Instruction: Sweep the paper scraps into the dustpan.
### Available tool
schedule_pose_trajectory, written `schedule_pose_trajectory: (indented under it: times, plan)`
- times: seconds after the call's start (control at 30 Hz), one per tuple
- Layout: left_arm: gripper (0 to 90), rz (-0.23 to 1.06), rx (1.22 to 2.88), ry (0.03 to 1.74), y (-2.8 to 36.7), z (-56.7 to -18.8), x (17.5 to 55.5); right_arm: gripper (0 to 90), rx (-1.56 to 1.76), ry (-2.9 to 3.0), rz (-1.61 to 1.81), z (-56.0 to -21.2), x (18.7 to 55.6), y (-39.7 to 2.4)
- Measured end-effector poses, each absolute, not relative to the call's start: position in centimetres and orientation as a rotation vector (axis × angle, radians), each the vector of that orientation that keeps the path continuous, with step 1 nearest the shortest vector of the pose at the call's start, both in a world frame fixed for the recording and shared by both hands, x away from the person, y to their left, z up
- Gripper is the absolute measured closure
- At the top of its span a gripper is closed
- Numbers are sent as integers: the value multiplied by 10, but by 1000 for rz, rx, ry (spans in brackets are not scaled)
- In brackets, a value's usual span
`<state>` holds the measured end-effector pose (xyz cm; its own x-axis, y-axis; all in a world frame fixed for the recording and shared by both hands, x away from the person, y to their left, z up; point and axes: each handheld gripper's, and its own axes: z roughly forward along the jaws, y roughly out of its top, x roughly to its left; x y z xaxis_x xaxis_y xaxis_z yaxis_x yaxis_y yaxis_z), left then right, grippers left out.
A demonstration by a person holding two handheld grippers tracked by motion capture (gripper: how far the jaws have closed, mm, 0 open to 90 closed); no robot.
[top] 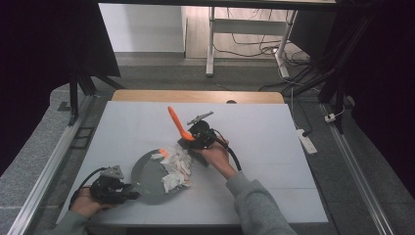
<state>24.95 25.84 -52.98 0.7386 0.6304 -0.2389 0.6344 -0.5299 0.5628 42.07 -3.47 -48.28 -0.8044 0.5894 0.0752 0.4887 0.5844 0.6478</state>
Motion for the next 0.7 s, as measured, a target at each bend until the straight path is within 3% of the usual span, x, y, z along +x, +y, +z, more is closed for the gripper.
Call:
schedule_pose_trajectory:
  times: [0.4,0.7]
  plan:
    - [614,-7,2294,949,258,-530,249,705,757,2764,1164,-478,377,0]
    - [614,-6,2293,948,258,-530,249,705,805,2628,1250,-451,381,-26]
